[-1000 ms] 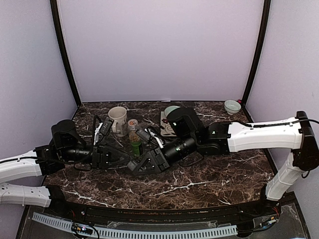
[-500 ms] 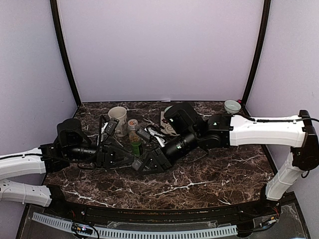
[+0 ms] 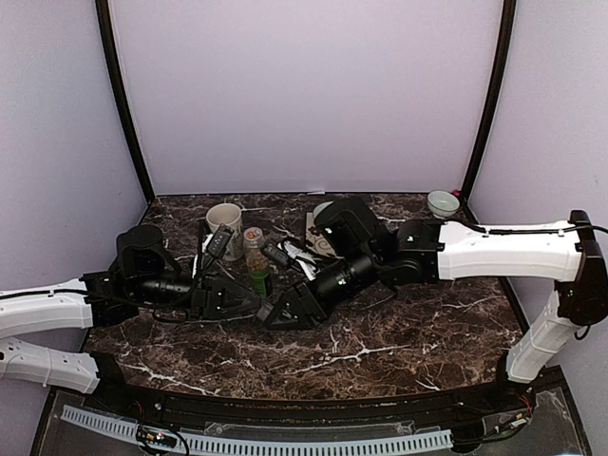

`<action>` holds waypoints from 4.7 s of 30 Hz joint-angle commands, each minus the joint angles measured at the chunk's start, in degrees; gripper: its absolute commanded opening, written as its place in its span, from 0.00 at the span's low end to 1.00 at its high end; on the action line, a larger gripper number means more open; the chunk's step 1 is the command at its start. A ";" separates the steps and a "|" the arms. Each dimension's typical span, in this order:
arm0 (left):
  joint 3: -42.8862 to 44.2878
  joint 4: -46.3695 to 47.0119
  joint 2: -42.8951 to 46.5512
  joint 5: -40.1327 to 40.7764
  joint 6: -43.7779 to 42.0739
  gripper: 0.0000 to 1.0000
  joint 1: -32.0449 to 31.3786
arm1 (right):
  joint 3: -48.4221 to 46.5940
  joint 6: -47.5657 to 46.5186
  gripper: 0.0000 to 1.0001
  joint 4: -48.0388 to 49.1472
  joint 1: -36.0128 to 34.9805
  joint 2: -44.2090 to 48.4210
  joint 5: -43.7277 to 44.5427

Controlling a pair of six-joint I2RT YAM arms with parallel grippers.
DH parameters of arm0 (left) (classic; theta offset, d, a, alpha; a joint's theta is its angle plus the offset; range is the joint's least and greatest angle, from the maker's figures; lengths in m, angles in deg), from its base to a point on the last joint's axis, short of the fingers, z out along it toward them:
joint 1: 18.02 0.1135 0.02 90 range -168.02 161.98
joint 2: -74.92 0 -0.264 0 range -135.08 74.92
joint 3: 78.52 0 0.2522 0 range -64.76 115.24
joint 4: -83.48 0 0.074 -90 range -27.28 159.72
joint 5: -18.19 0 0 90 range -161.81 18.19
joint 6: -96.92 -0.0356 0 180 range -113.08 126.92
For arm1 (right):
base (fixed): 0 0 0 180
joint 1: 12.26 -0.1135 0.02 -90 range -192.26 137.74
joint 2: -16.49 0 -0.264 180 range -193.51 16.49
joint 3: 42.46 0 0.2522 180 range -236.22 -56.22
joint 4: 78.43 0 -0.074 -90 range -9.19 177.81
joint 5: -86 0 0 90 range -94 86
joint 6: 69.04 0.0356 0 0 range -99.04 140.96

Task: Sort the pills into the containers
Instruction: Open the lid of the pill container.

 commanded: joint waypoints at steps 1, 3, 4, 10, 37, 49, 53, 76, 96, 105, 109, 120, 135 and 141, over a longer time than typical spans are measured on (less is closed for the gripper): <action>0.24 1.23 0.92 0.65 0.24 0.00 -0.08 | 4.05 3.66 0.55 9.80 2.53 3.69 -3.88; -0.07 1.45 1.30 0.73 0.10 0.00 -0.08 | 5.35 4.87 0.55 11.47 3.24 4.25 -5.25; -0.13 1.42 1.40 0.75 0.09 0.00 -0.07 | 5.69 5.18 0.55 11.94 3.49 4.48 -5.76; -0.63 1.44 1.80 0.96 -0.13 0.00 -0.07 | 7.70 7.51 0.60 14.43 4.80 5.34 -7.61; 0.09 -0.16 1.44 1.70 -1.39 0.00 -0.07 | 9.48 5.54 0.53 9.08 5.14 8.29 -3.37; 1.27 0.09 -0.66 1.25 -2.03 0.00 -0.07 | 5.22 2.27 0.53 3.65 3.36 6.20 -0.28; 1.30 -0.23 -0.75 1.66 -2.29 0.00 -0.07 | 3.78 1.00 0.53 1.30 2.55 5.87 1.64; 0.96 0.72 0.16 1.02 -1.71 0.00 -0.09 | 3.64 -0.12 0.42 0.11 1.19 4.60 4.72; -0.01 0.83 2.58 0.91 -1.26 0.00 -0.07 | 10.51 5.29 0.37 9.12 3.68 7.73 -0.04; 0.02 0.88 2.99 0.59 -1.30 0.00 -0.07 | 12.06 6.54 0.36 11.50 4.71 7.62 -1.47; 0.13 0.95 2.83 0.31 -1.32 0.00 -0.07 | 11.90 6.84 0.35 12.34 4.80 7.08 -1.97; 0.33 0.99 2.35 0.04 -1.83 0.00 -0.07 | 12.37 9.89 0.27 18.06 4.97 5.46 -6.37; 0.13 -0.25 2.49 3.94 -1.43 0.20 -0.07 | 13.76 11.90 0.00 19.72 5.56 6.41 -7.77; -0.38 -3.79 3.88 7.77 -1.52 0.52 -0.07 | 14.89 12.08 0.00 19.45 6.41 8.28 -6.57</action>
